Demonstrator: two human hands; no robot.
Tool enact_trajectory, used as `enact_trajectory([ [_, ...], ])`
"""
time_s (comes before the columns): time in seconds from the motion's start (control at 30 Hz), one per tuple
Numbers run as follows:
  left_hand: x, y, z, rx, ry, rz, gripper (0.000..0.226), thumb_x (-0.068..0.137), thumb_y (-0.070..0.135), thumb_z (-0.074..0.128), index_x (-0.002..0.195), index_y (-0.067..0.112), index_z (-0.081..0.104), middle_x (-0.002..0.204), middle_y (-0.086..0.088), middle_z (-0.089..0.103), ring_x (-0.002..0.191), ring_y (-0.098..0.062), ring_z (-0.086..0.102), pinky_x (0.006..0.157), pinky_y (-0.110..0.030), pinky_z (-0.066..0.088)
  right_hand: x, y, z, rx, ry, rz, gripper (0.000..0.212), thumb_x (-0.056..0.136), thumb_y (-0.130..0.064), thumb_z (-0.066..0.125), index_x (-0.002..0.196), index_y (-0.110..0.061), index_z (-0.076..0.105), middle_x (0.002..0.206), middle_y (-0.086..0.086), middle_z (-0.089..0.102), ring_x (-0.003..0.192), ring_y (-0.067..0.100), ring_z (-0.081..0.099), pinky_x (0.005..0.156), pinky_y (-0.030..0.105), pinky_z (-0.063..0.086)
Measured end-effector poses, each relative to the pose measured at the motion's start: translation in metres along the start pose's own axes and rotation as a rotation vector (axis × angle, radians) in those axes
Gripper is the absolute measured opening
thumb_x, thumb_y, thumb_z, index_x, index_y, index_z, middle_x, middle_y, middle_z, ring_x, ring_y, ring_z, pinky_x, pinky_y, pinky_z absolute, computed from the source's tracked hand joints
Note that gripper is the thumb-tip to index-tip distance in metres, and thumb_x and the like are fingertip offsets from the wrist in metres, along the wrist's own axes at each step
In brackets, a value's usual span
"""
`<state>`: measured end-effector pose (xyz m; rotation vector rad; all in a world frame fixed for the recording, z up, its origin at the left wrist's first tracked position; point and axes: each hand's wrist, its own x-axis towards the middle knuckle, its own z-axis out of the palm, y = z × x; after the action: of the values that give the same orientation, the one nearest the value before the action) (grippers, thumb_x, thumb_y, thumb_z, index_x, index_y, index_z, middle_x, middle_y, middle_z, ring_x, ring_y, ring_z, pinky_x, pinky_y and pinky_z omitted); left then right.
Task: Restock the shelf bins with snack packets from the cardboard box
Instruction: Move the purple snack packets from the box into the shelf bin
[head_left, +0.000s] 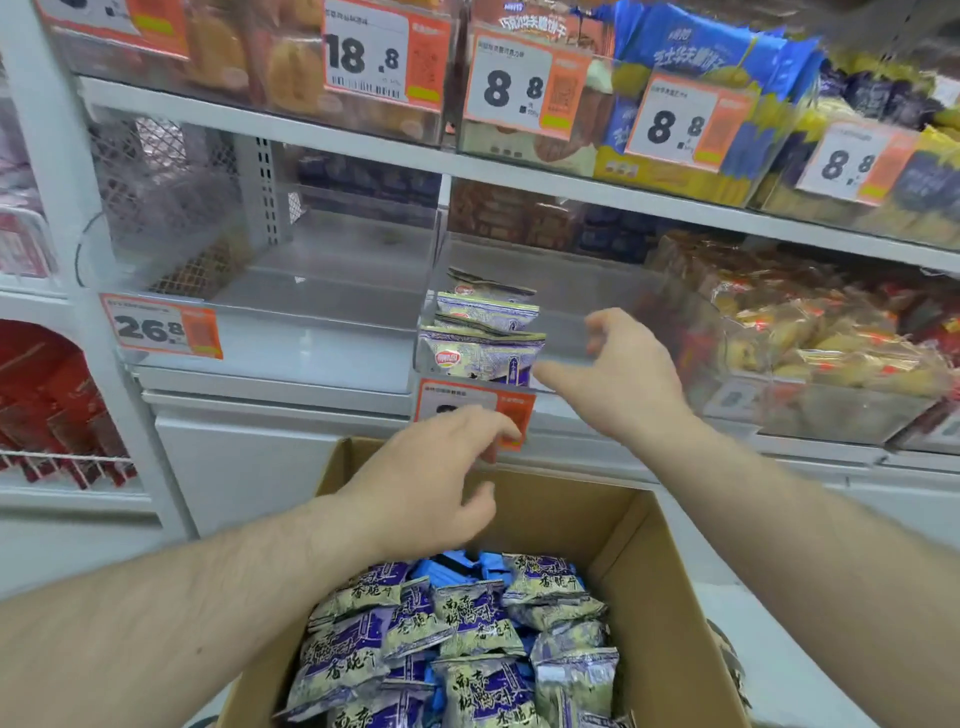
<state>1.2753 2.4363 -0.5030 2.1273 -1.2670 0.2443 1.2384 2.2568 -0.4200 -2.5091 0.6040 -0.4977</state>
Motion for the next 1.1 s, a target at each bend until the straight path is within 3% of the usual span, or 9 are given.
enact_trajectory([
  [0.1,-0.003,-0.005,0.015,-0.018,-0.187,-0.137,0.049,0.082,0.023,0.061,0.128,0.03,0.046,0.097,0.022,0.048,0.084,0.002,0.044,0.079,-0.017,0.037,-0.049,0.016,0.023,0.277,0.159,-0.114,0.011,0.073,-0.019,0.07,0.078,-0.021,0.061,0.067,-0.009,0.057,0.066,0.011,0.054,0.067,0.031,0.046],
  [0.2,-0.007,-0.013,0.026,-0.024,-0.314,-0.266,0.05,0.081,0.022,0.061,0.128,0.03,0.045,0.097,0.02,0.051,0.083,-0.001,0.05,0.078,-0.022,0.043,-0.075,0.044,0.063,0.35,0.066,-0.006,0.014,0.071,-0.013,0.066,0.062,-0.017,0.056,0.052,-0.008,0.051,0.052,0.006,0.044,0.056,0.026,0.039],
  [0.3,-0.012,-0.023,0.036,-0.044,-0.451,-0.385,0.047,0.082,0.02,0.06,0.126,0.029,0.047,0.099,0.017,0.053,0.08,0.0,0.05,0.077,-0.024,0.045,-0.067,0.087,0.112,0.037,-0.22,0.144,0.008,0.076,-0.028,0.063,0.075,-0.021,0.059,0.073,-0.007,0.063,0.071,0.013,0.059,0.067,0.029,0.05],
  [0.4,-0.016,-0.029,0.046,-0.03,-0.592,-0.412,0.045,0.084,0.02,0.06,0.127,0.027,0.047,0.103,0.014,0.053,0.076,0.003,0.049,0.078,-0.023,0.046,-0.057,0.137,0.157,-0.542,-0.617,0.196,0.06,0.073,-0.053,0.064,0.122,-0.023,0.051,0.125,0.006,0.055,0.114,0.027,0.052,0.095,0.04,0.047],
  [0.5,-0.017,-0.033,0.055,-0.011,-0.704,-0.396,0.045,0.087,0.021,0.059,0.129,0.025,0.046,0.106,0.011,0.053,0.076,0.003,0.046,0.077,-0.022,0.043,-0.054,0.175,0.194,-0.718,-0.699,0.207,0.102,0.064,-0.066,0.071,0.146,-0.027,0.025,0.152,0.013,0.024,0.136,0.039,0.029,0.106,0.053,0.032],
  [0.8,-0.026,-0.048,0.061,-0.177,-0.7,-0.653,0.038,0.088,0.022,0.061,0.124,0.023,0.05,0.104,0.007,0.062,0.073,-0.009,0.059,0.072,-0.029,0.05,-0.05,0.181,0.203,-0.562,-0.566,0.112,0.051,0.087,-0.036,0.058,0.137,-0.039,0.046,0.124,0.007,0.054,0.113,0.033,0.052,0.092,0.043,0.046],
  [0.9,-0.026,-0.04,0.057,-0.586,-0.589,-1.119,0.022,0.095,0.039,0.055,0.107,0.021,0.052,0.108,-0.006,0.06,0.092,-0.025,0.062,0.077,-0.039,0.054,-0.06,0.148,0.175,-0.245,-0.48,0.149,0.045,0.087,-0.042,0.057,0.132,-0.044,0.05,0.116,0.004,0.056,0.103,0.028,0.058,0.084,0.036,0.051],
  [0.97,-0.022,-0.036,0.057,-0.878,-0.559,-1.414,0.041,0.093,0.058,0.047,0.099,0.017,0.047,0.118,-0.016,0.051,0.116,-0.04,0.055,0.086,-0.053,0.049,-0.076,0.119,0.157,-0.08,-0.438,0.073,0.043,0.086,-0.046,0.06,0.129,-0.046,0.053,0.108,0.0,0.056,0.098,0.022,0.058,0.077,0.031,0.047],
  [1.1,-0.019,-0.035,0.063,-1.139,-0.469,-1.448,0.038,0.097,0.046,0.046,0.105,0.011,0.058,0.098,-0.015,0.066,0.094,-0.031,0.066,0.079,-0.046,0.056,-0.106,0.073,0.131,0.13,-0.445,-0.183,0.055,0.081,-0.039,0.069,0.133,-0.042,0.052,0.111,-0.006,0.056,0.104,0.009,0.052,0.085,0.024,0.04],
])
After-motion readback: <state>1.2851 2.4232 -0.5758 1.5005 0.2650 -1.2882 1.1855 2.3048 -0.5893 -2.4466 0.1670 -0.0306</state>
